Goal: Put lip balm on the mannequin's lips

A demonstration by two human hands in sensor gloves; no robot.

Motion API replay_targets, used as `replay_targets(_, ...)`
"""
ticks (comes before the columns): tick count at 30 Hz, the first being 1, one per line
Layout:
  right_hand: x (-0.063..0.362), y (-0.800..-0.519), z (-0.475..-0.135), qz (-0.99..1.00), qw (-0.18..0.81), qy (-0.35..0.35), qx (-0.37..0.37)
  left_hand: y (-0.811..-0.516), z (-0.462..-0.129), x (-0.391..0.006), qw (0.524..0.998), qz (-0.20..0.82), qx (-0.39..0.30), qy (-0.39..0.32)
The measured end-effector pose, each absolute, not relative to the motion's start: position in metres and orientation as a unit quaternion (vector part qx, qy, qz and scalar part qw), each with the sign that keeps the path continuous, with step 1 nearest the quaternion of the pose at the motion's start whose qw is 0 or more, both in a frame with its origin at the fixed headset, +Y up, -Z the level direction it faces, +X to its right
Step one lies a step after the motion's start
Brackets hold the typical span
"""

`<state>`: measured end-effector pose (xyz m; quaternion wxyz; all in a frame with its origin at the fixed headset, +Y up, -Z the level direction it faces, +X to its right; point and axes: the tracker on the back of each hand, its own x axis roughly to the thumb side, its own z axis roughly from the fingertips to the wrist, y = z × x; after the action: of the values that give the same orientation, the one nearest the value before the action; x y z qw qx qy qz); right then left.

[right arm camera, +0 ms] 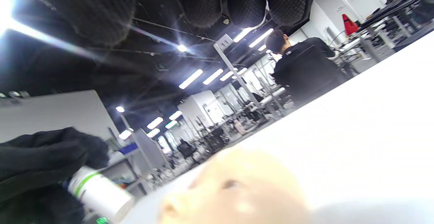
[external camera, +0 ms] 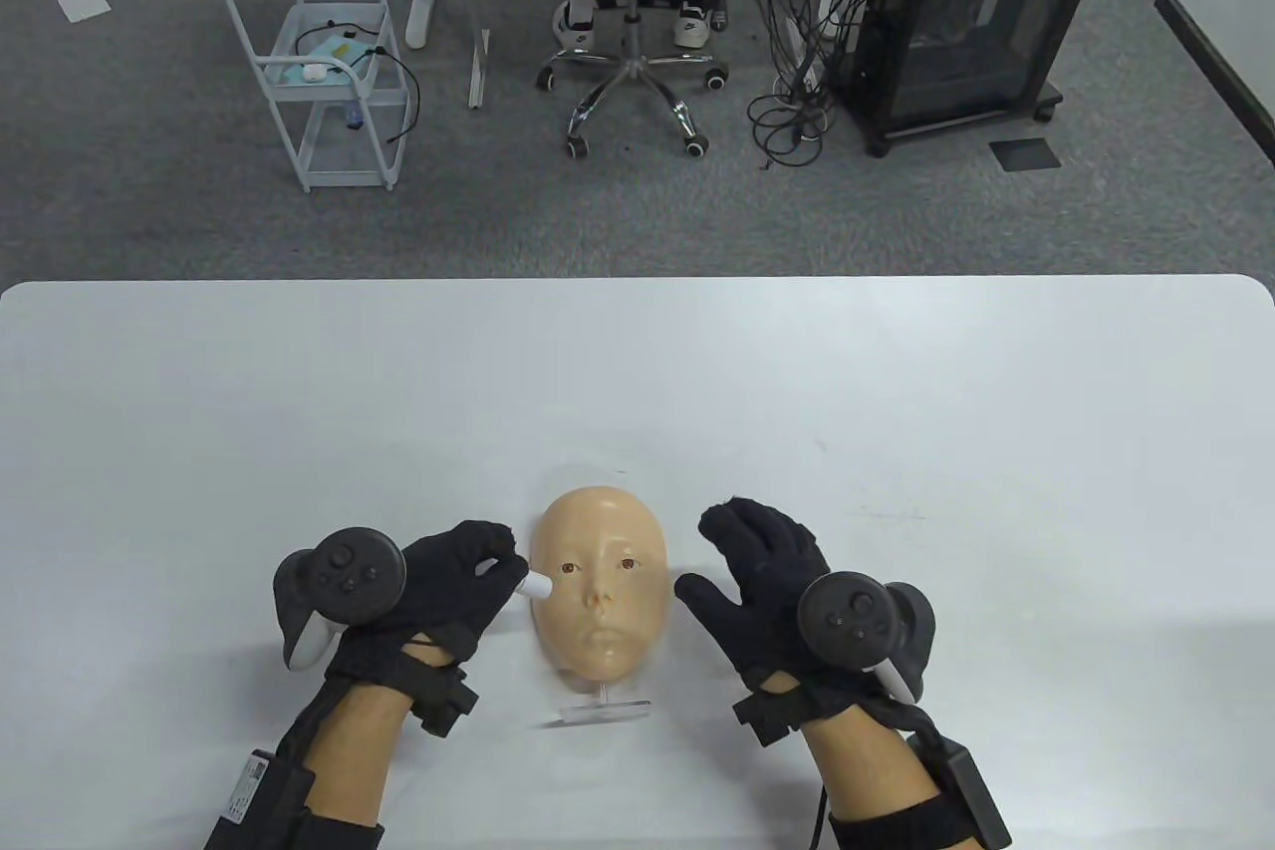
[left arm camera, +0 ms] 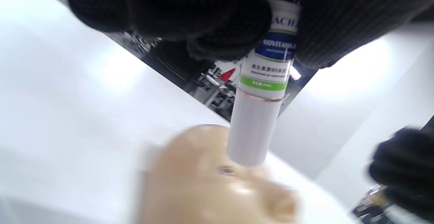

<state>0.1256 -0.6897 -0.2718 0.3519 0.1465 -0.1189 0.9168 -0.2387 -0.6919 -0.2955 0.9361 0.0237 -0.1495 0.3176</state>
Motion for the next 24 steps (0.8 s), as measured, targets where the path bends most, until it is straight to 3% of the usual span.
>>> replay_targets(3,0.13,-0.69,-0.274,0.936,0.306,-0.118,0.131,-0.699,-0.301,-0.239,0.967,0.224,0.002,-0.123)
replay_targets(9,0.131,-0.685,-0.273,0.944,0.266,-0.148,0.129,-0.721,-0.312,-0.24,0.971,0.209,-0.059,-0.104)
replay_targets(24,0.127,-0.682,-0.27,0.951,0.238,-0.154,0.124,-0.725,-0.316,-0.231,0.985,0.138,-0.038,-0.094)
